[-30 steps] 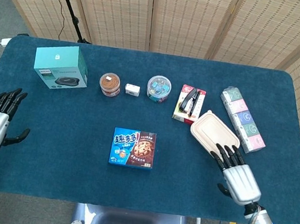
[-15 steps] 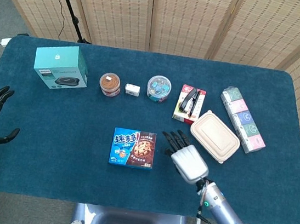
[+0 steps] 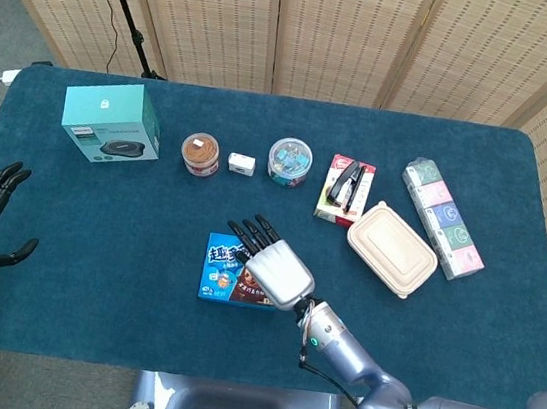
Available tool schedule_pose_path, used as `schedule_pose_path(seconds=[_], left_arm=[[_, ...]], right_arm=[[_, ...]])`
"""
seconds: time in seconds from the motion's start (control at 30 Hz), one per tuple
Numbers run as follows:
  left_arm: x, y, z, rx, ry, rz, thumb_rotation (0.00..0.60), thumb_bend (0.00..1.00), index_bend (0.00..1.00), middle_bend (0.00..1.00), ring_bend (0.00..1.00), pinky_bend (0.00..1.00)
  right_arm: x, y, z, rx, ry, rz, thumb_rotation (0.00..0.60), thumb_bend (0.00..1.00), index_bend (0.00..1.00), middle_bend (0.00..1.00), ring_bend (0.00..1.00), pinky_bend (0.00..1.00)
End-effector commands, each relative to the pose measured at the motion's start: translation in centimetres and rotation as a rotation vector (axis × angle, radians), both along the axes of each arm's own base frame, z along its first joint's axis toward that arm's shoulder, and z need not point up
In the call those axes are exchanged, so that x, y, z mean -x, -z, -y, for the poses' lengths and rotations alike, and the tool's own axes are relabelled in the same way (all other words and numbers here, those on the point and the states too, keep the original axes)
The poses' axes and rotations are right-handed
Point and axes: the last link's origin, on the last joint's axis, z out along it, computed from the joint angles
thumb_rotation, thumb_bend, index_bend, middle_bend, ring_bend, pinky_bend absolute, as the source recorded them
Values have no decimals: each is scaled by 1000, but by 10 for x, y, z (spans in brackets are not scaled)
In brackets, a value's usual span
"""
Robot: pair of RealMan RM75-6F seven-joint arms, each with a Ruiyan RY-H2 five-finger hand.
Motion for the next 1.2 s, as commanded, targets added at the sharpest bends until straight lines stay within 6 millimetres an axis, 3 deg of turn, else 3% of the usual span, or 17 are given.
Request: schedule_pose_path(seconds=[0.03,0.4,0.53,0.9,1.2], left_arm=[[0,0,0,2,-3,3,600,283,0,0,0,0],[1,1,0,7,-11,9,600,282,0,0,0,0],[1,1,1,8,-13,9,600,283,0,0,0,0],[2,3,1,10,-16,4,600,283,0,0,0,0],[3,3,0,13,-21,4,600,283,0,0,0,0]], right_arm=[[-9,11,0,-17,-16,-8,600,1000,356,0,0,0],[-31,37,-1,-43,-50,15,600,1000,368,0,0,0],[-27,52,1,-42,-52,-9,600,1000,369,0,0,0],[-25,69,6,-33,-40,-41,600,1000,370,0,0,0],[-15,69,7,-16,-41,-73,600,1000,375,0,0,0]])
